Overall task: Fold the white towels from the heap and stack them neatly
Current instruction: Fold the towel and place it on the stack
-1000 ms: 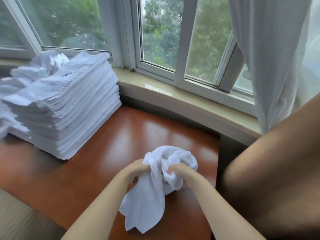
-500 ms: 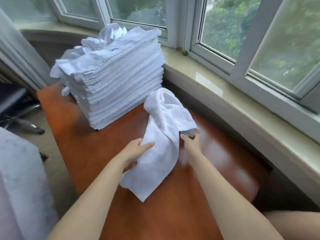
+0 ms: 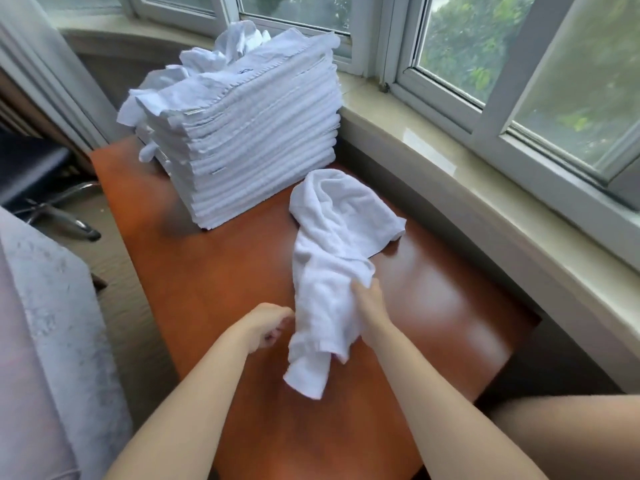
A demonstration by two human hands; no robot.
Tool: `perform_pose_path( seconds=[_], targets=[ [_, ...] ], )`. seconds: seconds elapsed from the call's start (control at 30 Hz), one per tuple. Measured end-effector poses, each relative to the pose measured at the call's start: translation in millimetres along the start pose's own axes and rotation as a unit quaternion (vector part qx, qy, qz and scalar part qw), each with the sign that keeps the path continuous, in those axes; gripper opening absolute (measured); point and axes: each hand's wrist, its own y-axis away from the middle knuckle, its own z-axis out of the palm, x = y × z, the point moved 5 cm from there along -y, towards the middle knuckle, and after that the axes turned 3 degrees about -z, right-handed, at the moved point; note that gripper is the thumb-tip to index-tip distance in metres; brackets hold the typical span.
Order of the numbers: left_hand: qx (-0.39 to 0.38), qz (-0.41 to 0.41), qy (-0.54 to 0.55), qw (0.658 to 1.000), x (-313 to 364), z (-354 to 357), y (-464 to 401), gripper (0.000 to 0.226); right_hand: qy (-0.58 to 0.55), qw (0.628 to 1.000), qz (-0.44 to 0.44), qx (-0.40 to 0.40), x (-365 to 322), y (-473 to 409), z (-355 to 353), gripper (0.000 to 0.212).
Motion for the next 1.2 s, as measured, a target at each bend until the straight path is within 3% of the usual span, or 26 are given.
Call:
perform_pose_path(
  seconds=[0.07, 0.17, 0.23, 0.33, 0.43, 0.5, 0.53, 0.6, 0.67, 0.73, 0.8, 0.83, 0.87, 0.93, 1.0, 1.07, 1.13, 1.2],
  targets=[
    [-0.014, 0.041, 0.068, 0.997, -4, 2, 9, 0.016, 0.032, 0.998, -0.008, 0.044, -12, 16, -16, 0.014],
    [-0.031, 0.082, 0.123, 0.988, -8, 8, 27, 0.021, 0.069, 0.997, -0.004, -0.021, -16, 48, -16, 0.018],
    [-0.066, 0.076, 0.190, 0.977, -10, 10, 36, 0.029, 0.050, 0.995, -0.063, -0.060, -31, 73, -3, 0.030],
    [-0.147, 0.048, 0.254, 0.955, -21, 9, 47, 0.044, 0.060, 0.976, -0.098, -0.186, -59, 108, 29, 0.029],
    [-0.105, 0.057, 0.260, 0.958, -41, -4, 50, 0.048, 0.094, 0.948, -0.017, -0.304, -39, 125, 45, 0.029],
    [-0.076, 0.084, 0.294, 0.949, -52, -14, 53, 0.042, 0.145, 0.957, 0.029, -0.248, 0, 123, 38, 0.026],
    [-0.087, 0.078, 0.325, 0.938, -58, -16, 53, 0.041, 0.198, 0.965, 0.034, -0.169, 20, 118, 27, 0.029],
    [-0.102, 0.054, 0.360, 0.926, -67, -17, 52, 0.047, 0.349, 0.936, 0.044, -0.008, 53, 115, -2, 0.044],
    [-0.032, 0.047, 0.289, 0.956, -78, -23, 46, 0.053, 0.391, 0.917, 0.062, 0.052, 78, 119, -17, 0.055],
    [0.057, 0.062, 0.167, 0.982, -88, -30, 37, 0.062, 0.318, 0.944, 0.087, 0.017, 95, 118, -14, 0.063],
    [0.096, 0.070, 0.105, 0.987, -93, -30, 34, 0.048, 0.248, 0.963, 0.102, -0.020, 100, 115, -5, 0.049],
    [0.120, 0.086, 0.114, 0.982, -92, -31, 36, 0.040, 0.232, 0.969, 0.078, 0.008, 95, 114, -4, 0.032],
    [0.169, 0.108, 0.136, 0.970, -89, -36, 37, 0.034, 0.218, 0.972, 0.045, 0.077, 85, 115, -10, 0.019],
    [0.308, 0.133, 0.158, 0.929, -91, -56, 42, 0.029, 0.161, 0.950, -0.028, 0.268, 63, 125, -36, 0.014],
    [0.386, 0.118, 0.107, 0.908, -104, -75, 45, 0.030, 0.122, 0.921, -0.047, 0.367, 52, 140, -66, 0.013],
    [0.346, 0.076, -0.021, 0.935, -117, -77, 39, 0.037, 0.189, 0.916, 0.038, 0.351, 61, 150, -88, 0.021],
    [0.188, -0.013, -0.196, 0.962, -135, -59, 38, 0.040, 0.282, 0.910, 0.155, 0.261, 85, 160, -97, 0.037],
    [0.077, -0.075, -0.397, 0.912, -141, -47, 61, 0.047, 0.315, 0.906, 0.205, 0.197, 104, 173, -98, 0.046]
  ],
)
